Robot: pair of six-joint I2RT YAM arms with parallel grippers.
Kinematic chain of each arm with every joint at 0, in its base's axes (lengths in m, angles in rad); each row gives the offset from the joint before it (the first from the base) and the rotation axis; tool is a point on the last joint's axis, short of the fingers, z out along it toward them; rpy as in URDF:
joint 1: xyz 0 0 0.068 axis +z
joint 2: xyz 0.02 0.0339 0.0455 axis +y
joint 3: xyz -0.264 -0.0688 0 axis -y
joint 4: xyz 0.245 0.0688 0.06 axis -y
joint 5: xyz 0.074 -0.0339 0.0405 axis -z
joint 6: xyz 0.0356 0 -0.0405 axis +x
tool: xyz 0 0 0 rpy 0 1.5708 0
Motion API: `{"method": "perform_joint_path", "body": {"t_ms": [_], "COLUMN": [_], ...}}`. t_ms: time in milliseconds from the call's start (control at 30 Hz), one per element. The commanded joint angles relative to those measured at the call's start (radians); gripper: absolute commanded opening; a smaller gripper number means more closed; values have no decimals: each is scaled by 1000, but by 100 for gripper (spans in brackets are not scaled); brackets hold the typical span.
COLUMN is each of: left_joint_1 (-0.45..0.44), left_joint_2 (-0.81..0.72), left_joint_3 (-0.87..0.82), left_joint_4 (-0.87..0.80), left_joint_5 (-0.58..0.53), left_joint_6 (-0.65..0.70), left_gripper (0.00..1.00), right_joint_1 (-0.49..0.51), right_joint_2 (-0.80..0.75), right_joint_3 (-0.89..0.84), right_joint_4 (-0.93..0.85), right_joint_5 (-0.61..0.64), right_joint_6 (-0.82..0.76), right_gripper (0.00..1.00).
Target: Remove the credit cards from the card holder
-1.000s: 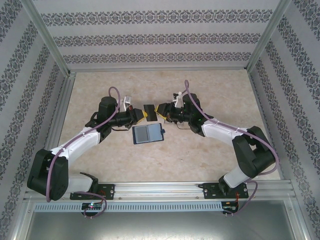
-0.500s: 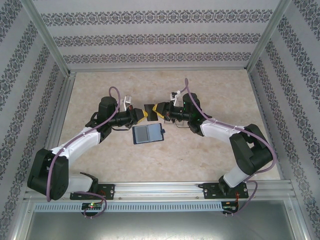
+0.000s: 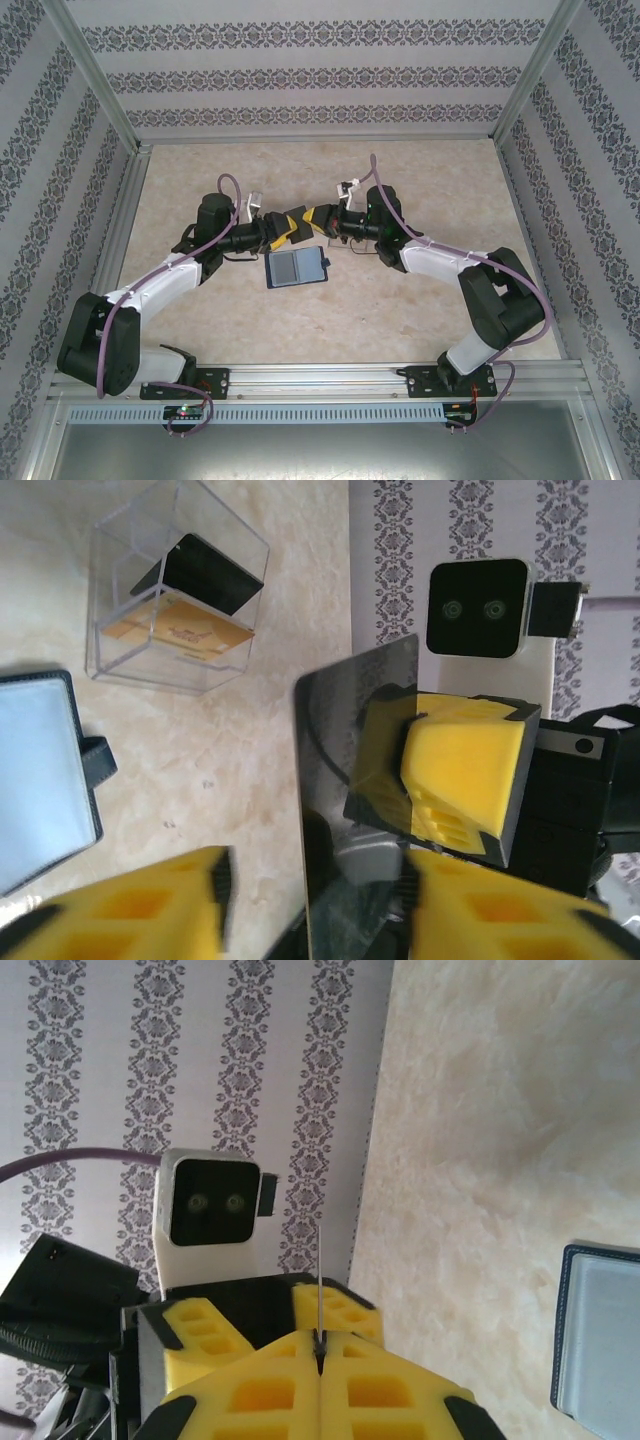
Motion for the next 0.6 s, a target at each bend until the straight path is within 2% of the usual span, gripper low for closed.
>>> {"method": "perform_joint_path", "body": {"t_ms": [0, 67, 100, 233, 400, 533, 567], "left_joint_1": [7, 15, 17, 26, 29, 28, 29], "left_joint_2": [1, -9, -14, -40, -65, -95, -104], "left_joint_3": [3, 7, 12, 28, 34, 37, 42], "left_joint_4": [-6, -37, -59, -115, -163, -209, -234], "left_joint_5": [13, 5, 1, -9, -20, -42, -54], "left_joint_6": [25, 40, 52, 90, 126, 158, 172], "left_gripper": [63, 66, 74, 78, 78, 79, 90], "right_joint_1": [-20, -40, -49, -65, -61, -61, -59], "right_joint_2": [-24, -41, -52, -101, -128, -131, -131], "right_joint_3": [9, 22, 35, 150, 293, 322, 330], "right_joint_4": [13, -38, -83, -457, -853, -966, -991], "right_joint_5": [-45, -63, -71, -36, 176, 332, 361], "right_joint_6": [-32, -68, -107, -391, -810, -1090, -1173], "right_gripper": [0, 0, 0, 0, 0, 0, 0]}}
